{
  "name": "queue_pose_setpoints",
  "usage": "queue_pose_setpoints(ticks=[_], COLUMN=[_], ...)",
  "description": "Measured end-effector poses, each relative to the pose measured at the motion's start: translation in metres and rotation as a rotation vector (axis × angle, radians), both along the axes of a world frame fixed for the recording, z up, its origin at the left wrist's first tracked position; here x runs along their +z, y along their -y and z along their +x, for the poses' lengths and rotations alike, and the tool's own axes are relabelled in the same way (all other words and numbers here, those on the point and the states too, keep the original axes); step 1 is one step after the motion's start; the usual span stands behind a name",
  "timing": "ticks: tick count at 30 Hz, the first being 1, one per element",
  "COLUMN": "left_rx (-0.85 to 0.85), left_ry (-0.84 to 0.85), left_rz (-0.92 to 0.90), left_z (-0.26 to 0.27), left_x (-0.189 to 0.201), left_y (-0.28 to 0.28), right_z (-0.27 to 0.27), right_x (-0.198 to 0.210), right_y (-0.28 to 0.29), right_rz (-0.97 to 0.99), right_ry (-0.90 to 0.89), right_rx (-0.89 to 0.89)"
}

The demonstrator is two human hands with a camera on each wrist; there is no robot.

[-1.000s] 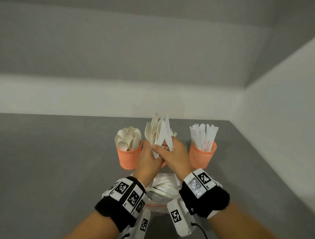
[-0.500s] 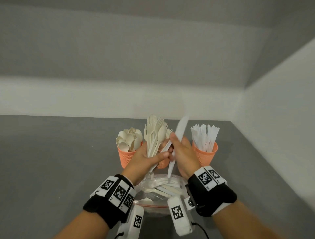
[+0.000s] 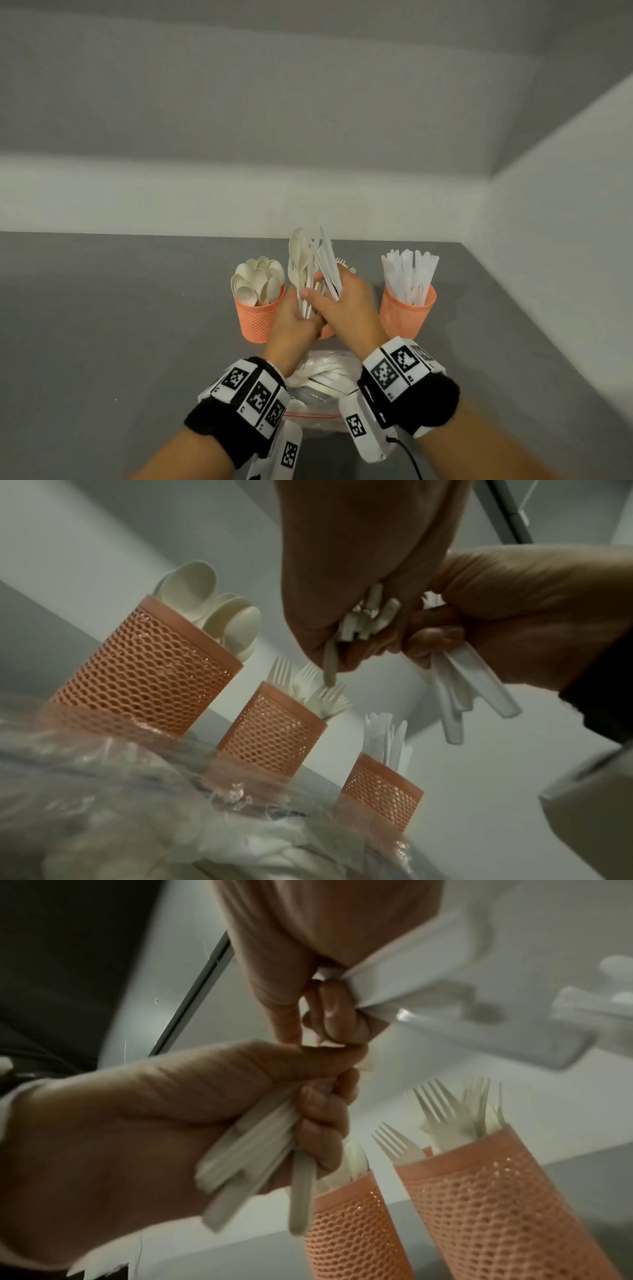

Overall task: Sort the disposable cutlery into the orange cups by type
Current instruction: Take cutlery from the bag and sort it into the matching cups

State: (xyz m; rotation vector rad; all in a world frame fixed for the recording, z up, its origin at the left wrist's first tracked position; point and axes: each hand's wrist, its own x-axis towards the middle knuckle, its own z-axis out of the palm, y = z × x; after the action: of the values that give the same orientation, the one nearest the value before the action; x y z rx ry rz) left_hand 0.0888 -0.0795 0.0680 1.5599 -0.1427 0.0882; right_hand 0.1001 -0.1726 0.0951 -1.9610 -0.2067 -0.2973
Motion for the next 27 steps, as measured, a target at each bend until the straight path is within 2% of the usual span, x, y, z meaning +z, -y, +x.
queue_pose_setpoints(ticks=[6,9,11,14,16,19,24,27], left_rx=[-0.004,-0.044,-0.079,-0.108,-0.071,-0.061,-0.074,-0.120], left_ry=[0.030,0.016,-0.031,-0.130,-0.171,-0.148,-0.227,-0.272], left_rz=[-0.055,-0.073,-0.155,-0.328,-0.315,-0.293,-0.388,-0.404], left_z=[-0.004,-0.005,-0.004,-0.001,0.000,0.002,0.008,0.010], left_x=[-0.003,-0.006,-0.004,-0.001,0.001,0.001,-0.002,0.003], left_y=[-0.002,-0.003,-0.002,0.001,0.002,-0.001,-0.005,-0.003], right_z=[0.001,0.006,0.008,0.008,0.006,0.003,-0.001,-0.008], right_x=[-0.003,-0.007,-0.011,-0.015,-0.013,-0.008,-0.011,-0.011], right_y=[-0.003,-0.002,-0.001,0.000,0.002,0.006,0.012,0.016], right_rz=[0.002,0.000,0.029,0.161,0.287,0.402,0.341,0.221], right_ry=[0.011,-0.041,-0.096,-0.246,-0.342,-0.410,-0.444,-0.440], right_rx=[-0.008,-0.008,0.014,0.082,0.143,0.248,0.293,0.357])
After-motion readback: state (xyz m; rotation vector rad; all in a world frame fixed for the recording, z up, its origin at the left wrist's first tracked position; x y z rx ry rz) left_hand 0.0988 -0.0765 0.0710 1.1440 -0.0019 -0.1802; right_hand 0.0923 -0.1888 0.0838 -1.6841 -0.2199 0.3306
